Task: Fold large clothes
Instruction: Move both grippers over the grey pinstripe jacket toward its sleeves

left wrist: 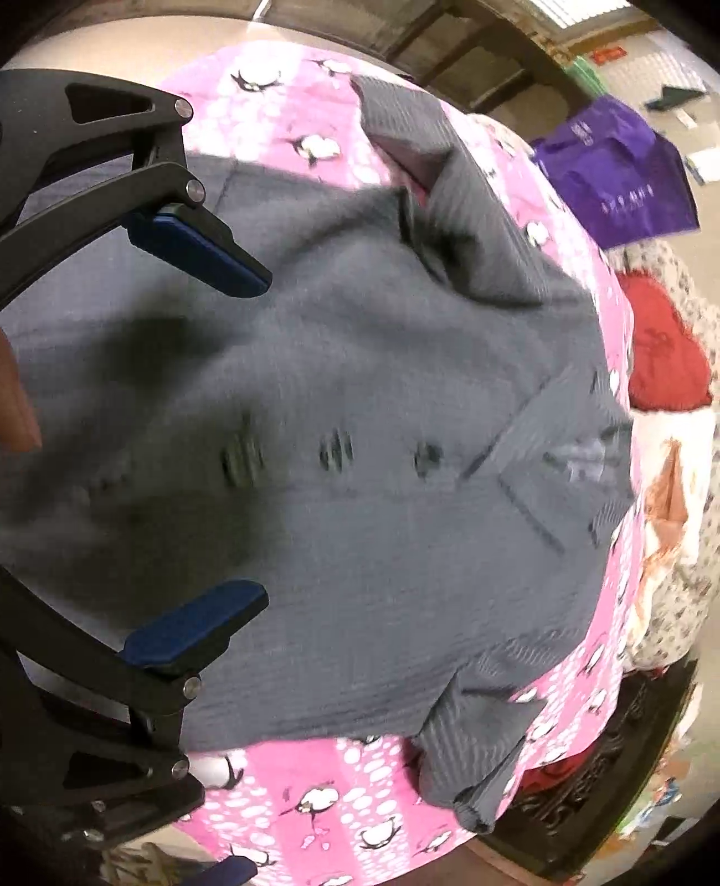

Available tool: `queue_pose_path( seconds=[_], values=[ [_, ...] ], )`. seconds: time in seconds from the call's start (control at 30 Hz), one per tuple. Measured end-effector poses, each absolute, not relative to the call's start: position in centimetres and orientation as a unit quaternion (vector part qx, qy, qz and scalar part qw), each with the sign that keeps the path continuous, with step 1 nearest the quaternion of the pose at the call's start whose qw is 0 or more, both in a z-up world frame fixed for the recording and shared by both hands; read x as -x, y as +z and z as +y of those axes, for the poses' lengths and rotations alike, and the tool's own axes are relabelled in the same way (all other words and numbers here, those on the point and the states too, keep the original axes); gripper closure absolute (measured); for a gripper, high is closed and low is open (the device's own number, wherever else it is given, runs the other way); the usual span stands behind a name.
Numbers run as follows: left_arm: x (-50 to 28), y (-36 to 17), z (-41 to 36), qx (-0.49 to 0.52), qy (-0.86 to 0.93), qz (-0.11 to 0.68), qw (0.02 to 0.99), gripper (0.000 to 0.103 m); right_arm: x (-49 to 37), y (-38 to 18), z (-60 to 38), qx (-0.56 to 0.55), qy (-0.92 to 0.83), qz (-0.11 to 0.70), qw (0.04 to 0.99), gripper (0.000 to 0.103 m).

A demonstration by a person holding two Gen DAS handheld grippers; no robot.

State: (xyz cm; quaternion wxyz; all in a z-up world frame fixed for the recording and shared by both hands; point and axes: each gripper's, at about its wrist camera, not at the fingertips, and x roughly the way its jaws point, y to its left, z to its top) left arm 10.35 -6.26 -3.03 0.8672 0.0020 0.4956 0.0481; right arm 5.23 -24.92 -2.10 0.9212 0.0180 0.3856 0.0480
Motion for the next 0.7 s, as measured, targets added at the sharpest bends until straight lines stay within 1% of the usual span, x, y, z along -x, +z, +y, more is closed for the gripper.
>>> queue_pose_path(
  seconds=[0.23,0.43,0.6,0.7],
  values=[
    [-9.5,-3.3,-1.0,0.033,0.05,0.492,0.869,0.0,-5.1,-0.8,-20.9,0.012,0.041,0.379,0.925,0.0],
    [-9.8,-3.5,1.2,0.056,0.045,0.487,0.87,0.0,-6.4,-0.1,-20.1,0.024,0.017,0.384,0.923,0.0],
    [-11.3,-3.4,3.1,0.055,0.049,0.478,0.875,0.0,-10.0,0.1,-20.6,-0.007,0.013,0.41,0.912,0.0],
    [-13.9,-3.1,4.2,0.05,0.059,0.463,0.883,0.0,-12.7,0.1,-20.3,-0.031,0.022,0.423,0.905,0.0]
  ],
)
